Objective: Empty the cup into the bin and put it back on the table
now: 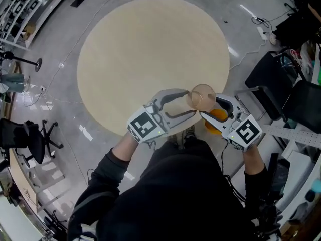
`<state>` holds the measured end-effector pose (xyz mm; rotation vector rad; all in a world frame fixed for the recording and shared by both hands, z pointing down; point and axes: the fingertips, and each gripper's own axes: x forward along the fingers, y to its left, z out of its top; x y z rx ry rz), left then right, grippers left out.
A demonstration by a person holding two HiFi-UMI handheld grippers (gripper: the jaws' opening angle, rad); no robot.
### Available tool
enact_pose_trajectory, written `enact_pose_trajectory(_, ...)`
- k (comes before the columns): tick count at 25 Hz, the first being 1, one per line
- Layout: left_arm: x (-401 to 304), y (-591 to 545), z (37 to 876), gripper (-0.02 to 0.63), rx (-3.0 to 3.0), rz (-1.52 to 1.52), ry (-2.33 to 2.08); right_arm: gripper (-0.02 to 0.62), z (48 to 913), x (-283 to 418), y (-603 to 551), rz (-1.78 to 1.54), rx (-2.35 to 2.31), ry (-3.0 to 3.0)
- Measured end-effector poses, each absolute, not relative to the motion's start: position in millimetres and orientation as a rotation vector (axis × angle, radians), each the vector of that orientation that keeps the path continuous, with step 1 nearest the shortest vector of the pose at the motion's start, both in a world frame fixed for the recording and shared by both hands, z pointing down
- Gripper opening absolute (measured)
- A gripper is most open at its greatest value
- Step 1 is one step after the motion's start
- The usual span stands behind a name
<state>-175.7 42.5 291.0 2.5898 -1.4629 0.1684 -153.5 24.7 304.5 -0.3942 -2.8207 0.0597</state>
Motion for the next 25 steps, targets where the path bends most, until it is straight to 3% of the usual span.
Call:
enact_pose_trajectory(9, -131, 60, 321, 0.253, 2.719, 0.087, -1.001, 0.236, 337, -102, 50, 0.286, 0.016, -2.788)
enact_pose_trajectory(25, 28, 37, 365, 0.253, 2.661, 0.163, -0.640, 0.236, 370, 57, 35, 0.454, 0.408, -2.761)
